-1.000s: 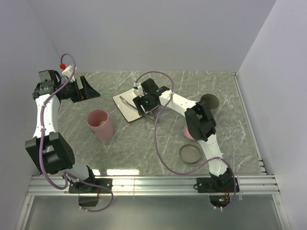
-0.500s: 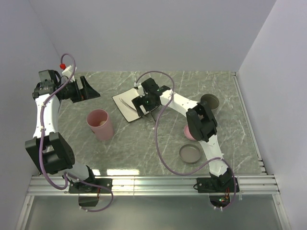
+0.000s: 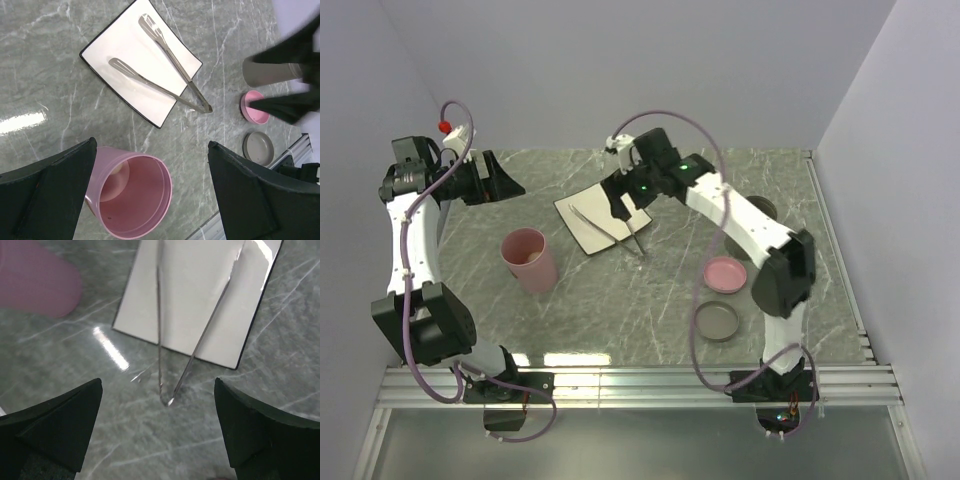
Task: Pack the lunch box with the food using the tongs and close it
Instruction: Place the clamp on the plate, then pick up the box lid from the center of the board.
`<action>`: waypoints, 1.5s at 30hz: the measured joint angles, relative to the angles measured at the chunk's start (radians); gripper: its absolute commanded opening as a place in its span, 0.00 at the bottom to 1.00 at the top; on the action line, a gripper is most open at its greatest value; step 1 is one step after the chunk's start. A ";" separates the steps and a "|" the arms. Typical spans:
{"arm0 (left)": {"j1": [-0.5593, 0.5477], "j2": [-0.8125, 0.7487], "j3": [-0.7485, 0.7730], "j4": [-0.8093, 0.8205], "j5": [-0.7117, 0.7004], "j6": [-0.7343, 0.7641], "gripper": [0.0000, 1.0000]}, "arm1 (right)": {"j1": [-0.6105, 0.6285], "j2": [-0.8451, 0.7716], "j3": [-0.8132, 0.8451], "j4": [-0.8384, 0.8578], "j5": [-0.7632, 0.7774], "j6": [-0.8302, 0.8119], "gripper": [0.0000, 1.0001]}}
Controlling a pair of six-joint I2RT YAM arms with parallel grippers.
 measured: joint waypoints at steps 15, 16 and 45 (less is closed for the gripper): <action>0.000 -0.042 -0.002 0.019 0.039 0.000 1.00 | -0.175 -0.665 -0.504 -0.329 -0.161 -0.329 1.00; 0.000 -0.045 -0.004 0.029 0.042 -0.003 0.99 | -0.182 -0.679 -0.541 -0.347 -0.157 -0.346 1.00; -0.005 -0.101 -0.114 0.075 0.054 -0.009 0.99 | -0.225 -0.323 -0.698 -0.296 0.081 -0.117 0.62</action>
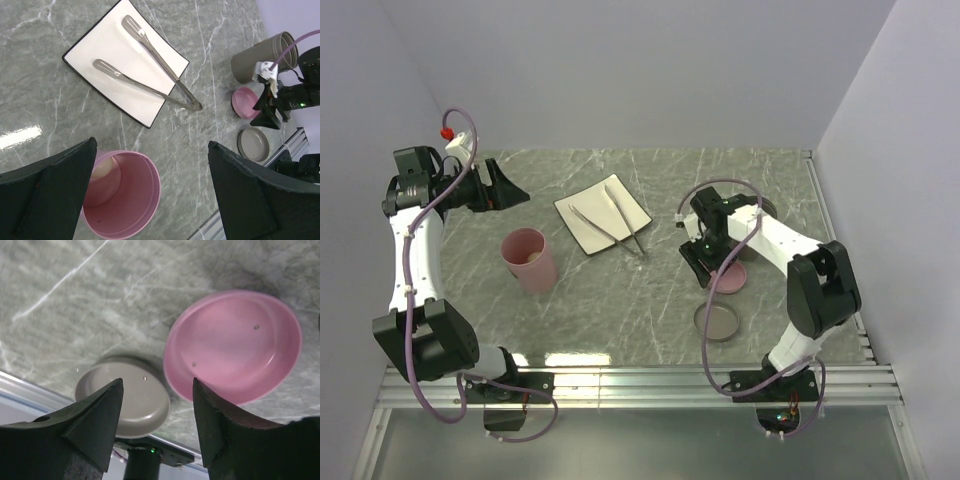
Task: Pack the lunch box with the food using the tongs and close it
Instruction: Pick up the box lid from the center of the board.
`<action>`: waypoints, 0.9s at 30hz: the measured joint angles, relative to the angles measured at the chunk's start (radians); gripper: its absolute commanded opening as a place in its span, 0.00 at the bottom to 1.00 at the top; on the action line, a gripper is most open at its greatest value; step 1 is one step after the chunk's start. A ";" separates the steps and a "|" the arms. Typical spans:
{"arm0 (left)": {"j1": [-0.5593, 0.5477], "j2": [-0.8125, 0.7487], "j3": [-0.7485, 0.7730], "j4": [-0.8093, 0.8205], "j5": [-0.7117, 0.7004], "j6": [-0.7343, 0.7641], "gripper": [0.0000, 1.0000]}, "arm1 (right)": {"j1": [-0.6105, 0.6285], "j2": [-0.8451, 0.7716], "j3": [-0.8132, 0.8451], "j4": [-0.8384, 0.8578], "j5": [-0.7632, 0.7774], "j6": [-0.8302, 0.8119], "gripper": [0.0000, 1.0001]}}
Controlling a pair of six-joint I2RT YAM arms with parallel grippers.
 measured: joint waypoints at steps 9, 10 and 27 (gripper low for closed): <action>0.000 0.000 -0.004 0.018 0.000 -0.015 0.99 | 0.000 0.063 0.005 0.073 0.046 0.095 0.51; 0.000 0.000 -0.006 0.024 0.000 -0.024 0.99 | 0.000 0.067 0.005 0.081 0.050 0.101 0.51; 0.000 -0.095 -0.071 0.133 -0.101 -0.104 0.99 | -0.001 0.165 0.005 0.119 0.054 0.153 0.04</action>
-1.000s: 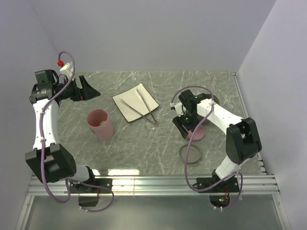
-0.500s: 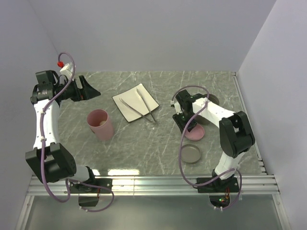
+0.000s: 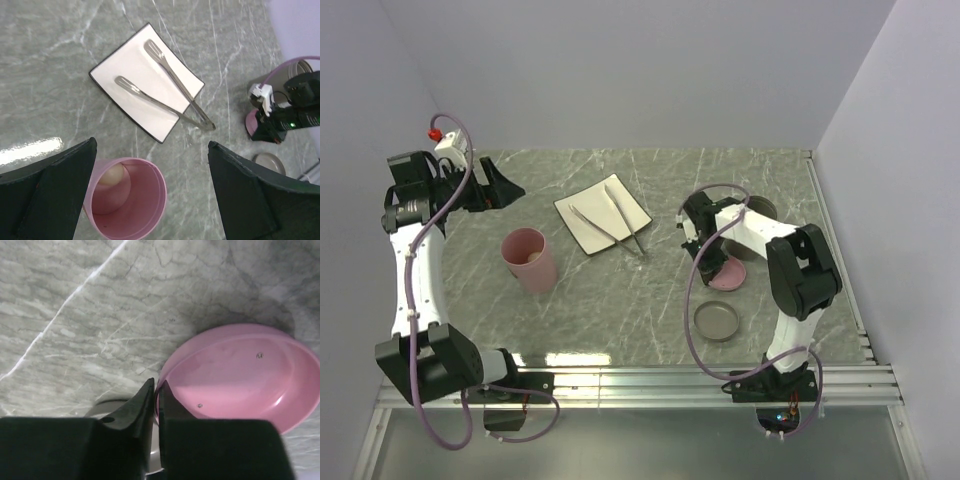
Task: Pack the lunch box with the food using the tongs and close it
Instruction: Pick up the box lid from the center of the board.
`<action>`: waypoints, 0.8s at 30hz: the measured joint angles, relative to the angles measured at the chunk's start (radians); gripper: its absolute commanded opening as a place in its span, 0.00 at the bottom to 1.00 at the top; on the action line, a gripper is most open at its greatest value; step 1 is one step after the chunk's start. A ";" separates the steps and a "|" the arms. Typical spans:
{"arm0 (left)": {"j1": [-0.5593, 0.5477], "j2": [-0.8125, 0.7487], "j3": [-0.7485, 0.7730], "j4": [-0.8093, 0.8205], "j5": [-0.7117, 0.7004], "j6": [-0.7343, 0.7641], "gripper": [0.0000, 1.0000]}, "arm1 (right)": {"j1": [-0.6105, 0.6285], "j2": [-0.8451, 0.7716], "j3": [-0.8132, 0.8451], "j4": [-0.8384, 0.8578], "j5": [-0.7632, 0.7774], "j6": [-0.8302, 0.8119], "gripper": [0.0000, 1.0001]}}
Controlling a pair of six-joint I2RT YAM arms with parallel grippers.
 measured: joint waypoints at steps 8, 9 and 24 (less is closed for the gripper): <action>0.000 -0.211 -0.164 0.176 -0.086 -0.069 0.99 | -0.008 -0.109 0.086 -0.034 -0.177 -0.016 0.00; 0.000 -0.229 -0.172 0.187 -0.093 -0.079 0.99 | -0.008 -0.129 0.114 -0.039 -0.208 -0.021 0.00; -0.003 -0.357 -0.376 0.677 0.150 -0.581 0.96 | -0.020 -0.269 0.505 0.225 -0.779 0.154 0.00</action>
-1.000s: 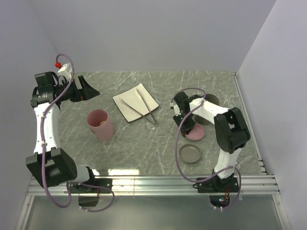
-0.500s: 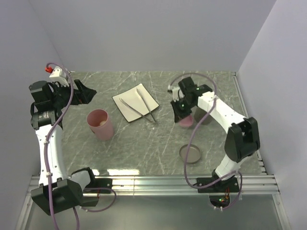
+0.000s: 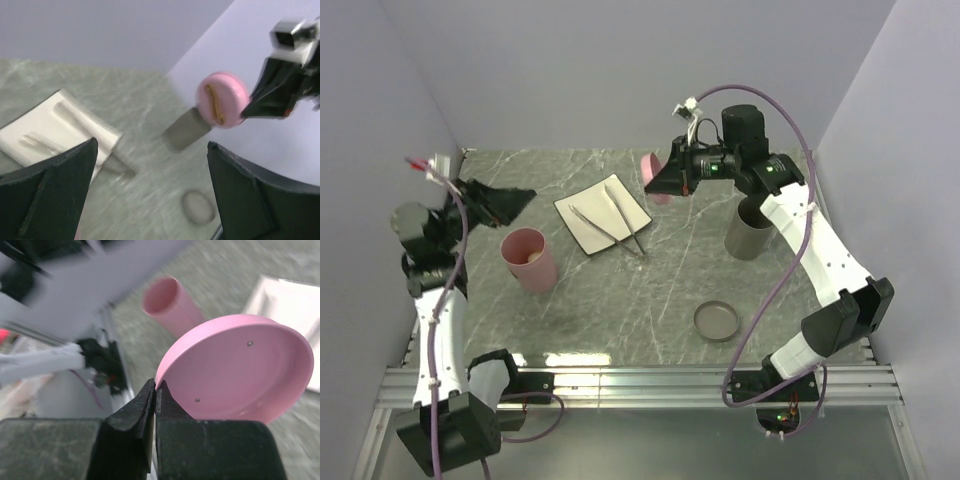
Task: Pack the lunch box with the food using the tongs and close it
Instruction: Pick up the box lid from the center of the board.
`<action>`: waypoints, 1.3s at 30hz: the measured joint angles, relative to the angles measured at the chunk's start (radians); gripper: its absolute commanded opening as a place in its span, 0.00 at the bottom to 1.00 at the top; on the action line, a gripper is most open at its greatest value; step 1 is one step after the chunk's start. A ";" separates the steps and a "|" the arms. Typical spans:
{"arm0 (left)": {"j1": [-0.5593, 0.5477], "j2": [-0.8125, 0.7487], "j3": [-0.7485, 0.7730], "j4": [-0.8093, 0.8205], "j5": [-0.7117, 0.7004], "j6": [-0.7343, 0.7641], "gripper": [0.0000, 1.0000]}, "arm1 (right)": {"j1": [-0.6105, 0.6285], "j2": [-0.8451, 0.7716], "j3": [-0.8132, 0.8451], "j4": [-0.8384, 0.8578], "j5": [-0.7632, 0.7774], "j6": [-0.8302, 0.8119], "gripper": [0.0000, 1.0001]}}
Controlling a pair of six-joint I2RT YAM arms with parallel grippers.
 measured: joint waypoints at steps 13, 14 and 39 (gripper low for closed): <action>-0.275 -0.130 -0.335 0.547 -0.119 -0.514 0.86 | 0.108 -0.007 -0.222 0.865 -0.170 0.640 0.00; -0.283 -0.130 -0.328 0.548 -0.135 -0.514 0.84 | 0.122 0.000 -0.222 0.901 -0.171 0.669 0.00; -0.370 -0.116 -0.323 0.552 -0.225 -0.556 0.55 | 0.296 0.115 -0.164 0.960 -0.122 0.706 0.00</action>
